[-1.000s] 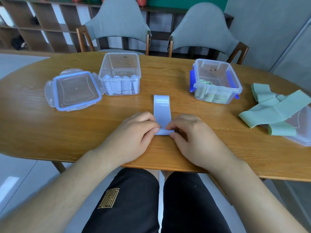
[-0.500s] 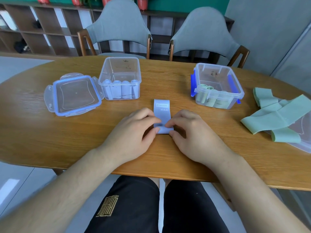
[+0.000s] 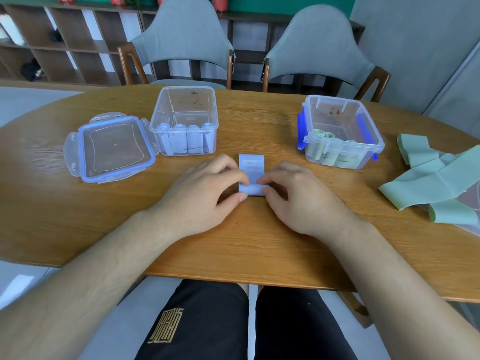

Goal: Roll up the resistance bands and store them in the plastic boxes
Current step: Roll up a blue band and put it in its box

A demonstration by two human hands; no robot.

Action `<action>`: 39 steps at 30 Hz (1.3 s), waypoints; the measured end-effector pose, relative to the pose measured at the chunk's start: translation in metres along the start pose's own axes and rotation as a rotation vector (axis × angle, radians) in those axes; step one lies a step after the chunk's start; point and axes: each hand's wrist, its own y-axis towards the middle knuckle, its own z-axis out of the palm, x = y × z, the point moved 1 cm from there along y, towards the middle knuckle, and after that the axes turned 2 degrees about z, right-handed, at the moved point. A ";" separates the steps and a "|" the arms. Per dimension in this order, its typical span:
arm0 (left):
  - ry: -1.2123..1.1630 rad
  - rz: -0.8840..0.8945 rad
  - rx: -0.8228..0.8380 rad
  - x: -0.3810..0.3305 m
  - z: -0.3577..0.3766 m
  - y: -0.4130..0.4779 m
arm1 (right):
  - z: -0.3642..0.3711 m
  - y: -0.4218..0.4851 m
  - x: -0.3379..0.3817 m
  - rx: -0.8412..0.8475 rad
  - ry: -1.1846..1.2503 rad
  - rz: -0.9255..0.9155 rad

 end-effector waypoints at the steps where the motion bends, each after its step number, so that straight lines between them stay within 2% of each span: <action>1: 0.000 0.003 0.012 0.002 0.000 0.002 | 0.000 0.002 -0.001 -0.003 -0.002 0.003; 5: 0.001 0.006 0.018 0.012 0.002 0.012 | -0.006 0.012 -0.004 -0.021 0.033 -0.029; 13: 0.064 0.097 0.027 0.017 -0.003 0.043 | -0.014 0.047 -0.010 0.109 -0.010 0.032; 21: 0.205 0.118 0.002 0.026 0.013 0.058 | -0.013 0.062 -0.021 0.069 0.057 -0.036; 30: 0.040 0.035 -0.025 0.032 0.027 0.051 | 0.004 0.059 -0.032 0.015 0.078 -0.069; 39: -0.175 -0.016 -0.083 0.027 0.020 0.051 | 0.004 0.055 -0.026 -0.028 0.339 0.054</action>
